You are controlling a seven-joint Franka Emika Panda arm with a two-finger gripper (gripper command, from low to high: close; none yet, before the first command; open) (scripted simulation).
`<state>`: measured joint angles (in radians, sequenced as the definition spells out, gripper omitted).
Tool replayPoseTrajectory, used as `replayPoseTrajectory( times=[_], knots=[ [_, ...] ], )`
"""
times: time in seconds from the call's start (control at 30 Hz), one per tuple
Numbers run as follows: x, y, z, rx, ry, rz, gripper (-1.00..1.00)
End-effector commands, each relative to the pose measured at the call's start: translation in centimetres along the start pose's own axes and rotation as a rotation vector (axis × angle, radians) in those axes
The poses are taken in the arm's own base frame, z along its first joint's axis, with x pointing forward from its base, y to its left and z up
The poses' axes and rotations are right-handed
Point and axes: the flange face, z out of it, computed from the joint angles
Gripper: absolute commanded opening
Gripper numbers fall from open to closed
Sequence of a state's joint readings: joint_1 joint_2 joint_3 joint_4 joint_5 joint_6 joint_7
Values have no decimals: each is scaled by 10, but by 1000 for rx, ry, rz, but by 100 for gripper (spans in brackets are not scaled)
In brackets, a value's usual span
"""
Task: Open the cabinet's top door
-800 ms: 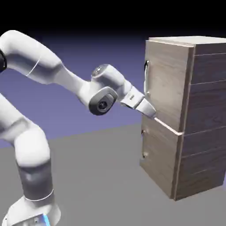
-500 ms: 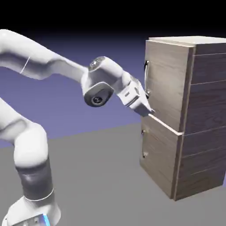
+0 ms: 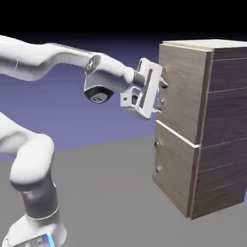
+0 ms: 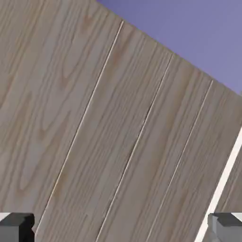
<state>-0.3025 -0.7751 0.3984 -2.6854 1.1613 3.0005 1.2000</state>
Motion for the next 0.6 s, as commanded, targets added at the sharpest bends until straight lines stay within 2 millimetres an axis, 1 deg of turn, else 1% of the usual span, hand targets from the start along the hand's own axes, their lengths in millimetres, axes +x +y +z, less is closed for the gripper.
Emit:
replayPoseTrajectory(
  times=[0.0, 0.27, 0.57],
  knots=[
    [-1, 0, -2, 11, -6, 49, 0],
    [-14, 6, -14, 88, -75, 435, 0],
    [-32, 24, -19, 145, -184, 854, 0]
  ],
)
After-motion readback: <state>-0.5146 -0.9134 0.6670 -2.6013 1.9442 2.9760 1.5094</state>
